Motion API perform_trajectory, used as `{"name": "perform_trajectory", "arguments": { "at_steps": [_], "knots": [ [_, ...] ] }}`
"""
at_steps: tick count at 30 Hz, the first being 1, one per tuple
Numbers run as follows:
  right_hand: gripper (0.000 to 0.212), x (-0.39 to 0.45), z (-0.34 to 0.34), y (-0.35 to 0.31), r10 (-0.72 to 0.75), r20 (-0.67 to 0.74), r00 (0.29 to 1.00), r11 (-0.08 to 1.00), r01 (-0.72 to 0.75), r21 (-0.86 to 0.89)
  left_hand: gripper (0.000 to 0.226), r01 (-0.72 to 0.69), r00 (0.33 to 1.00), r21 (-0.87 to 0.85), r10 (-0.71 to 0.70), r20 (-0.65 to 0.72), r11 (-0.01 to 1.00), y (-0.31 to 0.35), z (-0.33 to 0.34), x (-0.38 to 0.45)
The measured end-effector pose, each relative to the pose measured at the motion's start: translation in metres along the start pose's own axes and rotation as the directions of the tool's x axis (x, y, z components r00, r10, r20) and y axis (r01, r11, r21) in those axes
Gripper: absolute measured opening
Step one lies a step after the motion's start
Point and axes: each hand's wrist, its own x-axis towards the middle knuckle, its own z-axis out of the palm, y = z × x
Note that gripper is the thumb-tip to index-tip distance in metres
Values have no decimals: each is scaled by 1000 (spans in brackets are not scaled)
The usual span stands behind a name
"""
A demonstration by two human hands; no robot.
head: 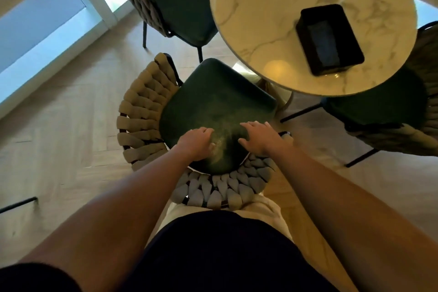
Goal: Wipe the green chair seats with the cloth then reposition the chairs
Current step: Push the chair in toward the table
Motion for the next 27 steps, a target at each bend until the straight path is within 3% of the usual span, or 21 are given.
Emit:
{"name": "perform_trajectory", "arguments": {
  "at_steps": [11, 21, 27],
  "knots": [
    [60, 73, -35, 83, -252, 186, 950, 939, 287, -189, 58, 324, 946, -146, -324, 21, 935, 54, -5, 32],
    [65, 80, -55, 121, -323, 273, 906, 898, 384, -213, 58, 386, 921, -270, -387, 51, 882, 115, -2, 67],
    [65, 82, -52, 135, -313, 276, 909, 908, 372, -194, 58, 379, 925, -268, -373, 78, 886, 134, 0, 77]
  ]
}}
